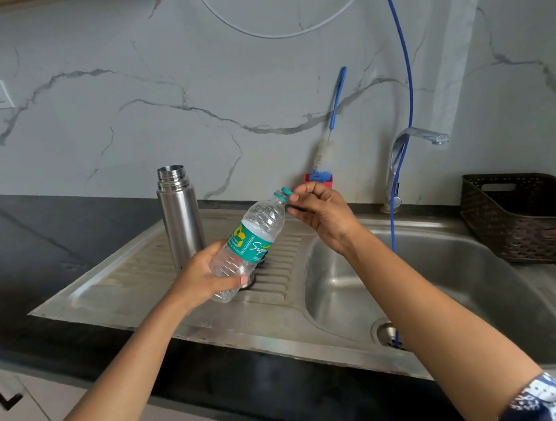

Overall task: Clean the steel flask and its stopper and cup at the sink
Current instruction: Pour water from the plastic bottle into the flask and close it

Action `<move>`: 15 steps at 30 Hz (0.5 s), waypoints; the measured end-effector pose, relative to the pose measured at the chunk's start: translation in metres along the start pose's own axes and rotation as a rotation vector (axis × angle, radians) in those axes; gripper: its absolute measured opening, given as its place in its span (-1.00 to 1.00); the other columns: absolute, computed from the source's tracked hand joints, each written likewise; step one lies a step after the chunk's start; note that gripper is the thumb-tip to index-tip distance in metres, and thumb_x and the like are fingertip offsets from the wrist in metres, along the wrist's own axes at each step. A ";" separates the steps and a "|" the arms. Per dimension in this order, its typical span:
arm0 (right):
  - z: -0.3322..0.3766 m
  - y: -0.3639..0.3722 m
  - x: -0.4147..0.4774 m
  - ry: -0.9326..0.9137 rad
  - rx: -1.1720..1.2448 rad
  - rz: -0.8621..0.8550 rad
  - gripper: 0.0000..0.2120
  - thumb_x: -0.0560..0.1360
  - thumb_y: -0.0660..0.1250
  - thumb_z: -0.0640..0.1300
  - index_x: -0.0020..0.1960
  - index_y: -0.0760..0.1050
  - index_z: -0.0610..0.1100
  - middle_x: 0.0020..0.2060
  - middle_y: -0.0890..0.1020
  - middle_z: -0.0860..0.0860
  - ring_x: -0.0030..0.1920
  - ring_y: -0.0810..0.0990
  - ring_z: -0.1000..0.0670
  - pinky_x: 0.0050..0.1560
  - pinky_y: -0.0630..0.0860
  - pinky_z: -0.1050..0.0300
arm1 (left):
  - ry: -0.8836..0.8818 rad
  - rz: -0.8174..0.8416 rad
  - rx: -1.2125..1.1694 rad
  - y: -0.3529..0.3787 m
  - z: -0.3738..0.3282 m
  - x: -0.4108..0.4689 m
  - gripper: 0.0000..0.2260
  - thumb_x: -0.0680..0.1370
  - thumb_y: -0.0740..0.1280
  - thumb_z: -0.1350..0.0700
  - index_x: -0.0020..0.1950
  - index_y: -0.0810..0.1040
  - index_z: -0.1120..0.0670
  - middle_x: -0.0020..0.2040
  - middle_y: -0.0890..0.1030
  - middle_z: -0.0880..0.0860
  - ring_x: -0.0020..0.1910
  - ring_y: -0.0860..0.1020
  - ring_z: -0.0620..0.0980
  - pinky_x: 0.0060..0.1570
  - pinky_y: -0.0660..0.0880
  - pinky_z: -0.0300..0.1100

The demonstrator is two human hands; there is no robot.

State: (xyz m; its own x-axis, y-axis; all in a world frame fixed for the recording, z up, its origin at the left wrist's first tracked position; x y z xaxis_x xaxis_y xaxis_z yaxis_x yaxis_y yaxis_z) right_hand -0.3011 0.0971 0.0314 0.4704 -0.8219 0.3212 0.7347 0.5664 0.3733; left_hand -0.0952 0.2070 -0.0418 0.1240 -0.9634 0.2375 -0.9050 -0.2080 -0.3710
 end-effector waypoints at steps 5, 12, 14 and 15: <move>0.011 -0.001 0.003 0.036 -0.246 0.163 -0.68 0.46 0.29 -0.46 0.14 0.53 -0.19 -0.11 0.65 -0.01 -0.09 0.63 0.09 0.09 0.56 0.19 | -0.004 0.044 0.022 0.000 -0.005 -0.001 -0.46 0.23 0.63 0.07 0.12 0.50 -0.13 0.02 0.66 -0.19 -0.01 0.63 -0.19 0.09 0.55 -0.13; 0.022 -0.008 0.008 0.025 -0.701 0.340 -0.60 0.45 0.34 -0.44 0.23 0.50 -0.16 -0.06 0.63 0.02 -0.05 0.60 0.14 0.09 0.52 0.28 | -0.020 0.138 0.062 -0.005 -0.016 -0.005 -0.19 -0.05 0.57 -0.35 0.14 0.50 -0.12 0.01 0.65 -0.26 -0.02 0.62 -0.25 -0.12 0.51 -0.37; 0.023 -0.009 0.009 0.007 -0.756 0.366 -0.62 0.44 0.35 -0.45 0.21 0.51 -0.17 -0.04 0.64 0.00 -0.03 0.60 0.14 0.08 0.51 0.28 | -0.029 0.163 0.070 -0.006 -0.017 -0.005 -0.17 -0.05 0.58 -0.35 0.15 0.51 -0.09 0.02 0.66 -0.21 -0.01 0.64 -0.20 -0.06 0.52 -0.31; 0.023 -0.010 0.008 -0.002 -0.776 0.377 -0.62 0.44 0.35 -0.45 0.21 0.51 -0.19 -0.01 0.64 -0.03 -0.02 0.60 0.14 0.09 0.51 0.28 | -0.037 0.179 0.075 -0.006 -0.016 -0.005 -0.16 -0.05 0.58 -0.34 0.16 0.52 -0.07 0.02 0.67 -0.18 -0.01 0.64 -0.18 -0.05 0.52 -0.29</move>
State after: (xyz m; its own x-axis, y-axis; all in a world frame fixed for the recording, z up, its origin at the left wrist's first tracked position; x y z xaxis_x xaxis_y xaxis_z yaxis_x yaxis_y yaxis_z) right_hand -0.3159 0.0863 0.0507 0.7496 -0.5871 0.3056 0.6562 0.5993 -0.4584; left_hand -0.0971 0.2156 -0.0261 -0.0199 -0.9915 0.1287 -0.8814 -0.0434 -0.4703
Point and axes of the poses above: each hand's wrist, its own x-axis towards the middle knuckle, its own y-axis out of the palm, z = x × y, the point moved 4 cm from there along x, towards the middle knuckle
